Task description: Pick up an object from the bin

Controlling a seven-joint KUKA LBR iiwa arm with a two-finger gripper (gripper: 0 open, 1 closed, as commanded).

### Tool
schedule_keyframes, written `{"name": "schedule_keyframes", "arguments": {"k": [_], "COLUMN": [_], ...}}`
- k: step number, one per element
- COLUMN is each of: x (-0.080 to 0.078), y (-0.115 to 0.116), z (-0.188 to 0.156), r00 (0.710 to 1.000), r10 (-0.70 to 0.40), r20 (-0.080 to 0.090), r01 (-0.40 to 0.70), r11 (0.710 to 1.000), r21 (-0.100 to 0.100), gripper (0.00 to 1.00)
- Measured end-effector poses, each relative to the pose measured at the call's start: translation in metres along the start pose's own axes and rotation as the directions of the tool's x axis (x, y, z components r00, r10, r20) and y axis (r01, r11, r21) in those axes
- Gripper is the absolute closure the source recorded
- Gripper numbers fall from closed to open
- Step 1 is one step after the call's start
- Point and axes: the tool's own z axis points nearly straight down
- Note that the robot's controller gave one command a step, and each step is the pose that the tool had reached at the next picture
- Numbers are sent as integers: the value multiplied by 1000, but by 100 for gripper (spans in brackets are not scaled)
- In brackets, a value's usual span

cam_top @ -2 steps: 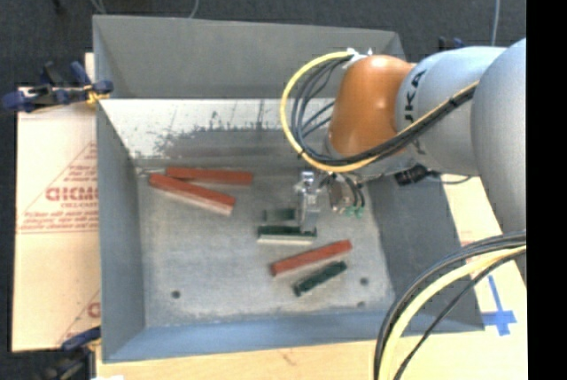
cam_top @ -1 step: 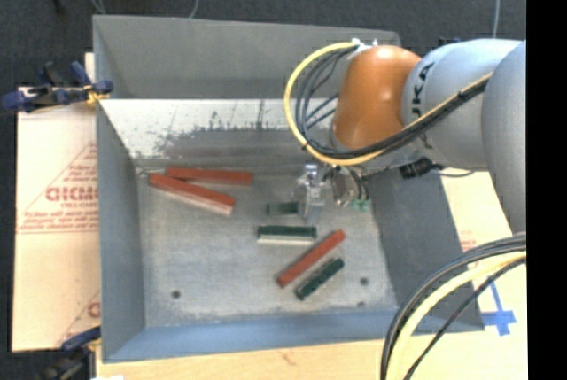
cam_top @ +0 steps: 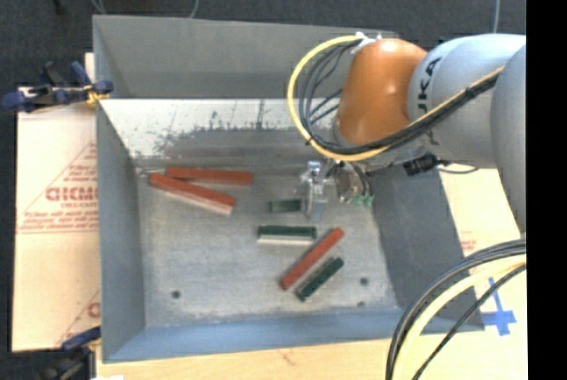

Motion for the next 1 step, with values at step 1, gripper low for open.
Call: {"name": "schedule_keyframes", "arguments": {"k": [1], "x": [0], "y": [0], "z": [-20], "r00": [1000], "r10": [-1], "r20": [1], "r01": [1], "r11": [1000], "r21": [0], "gripper": [100]}}
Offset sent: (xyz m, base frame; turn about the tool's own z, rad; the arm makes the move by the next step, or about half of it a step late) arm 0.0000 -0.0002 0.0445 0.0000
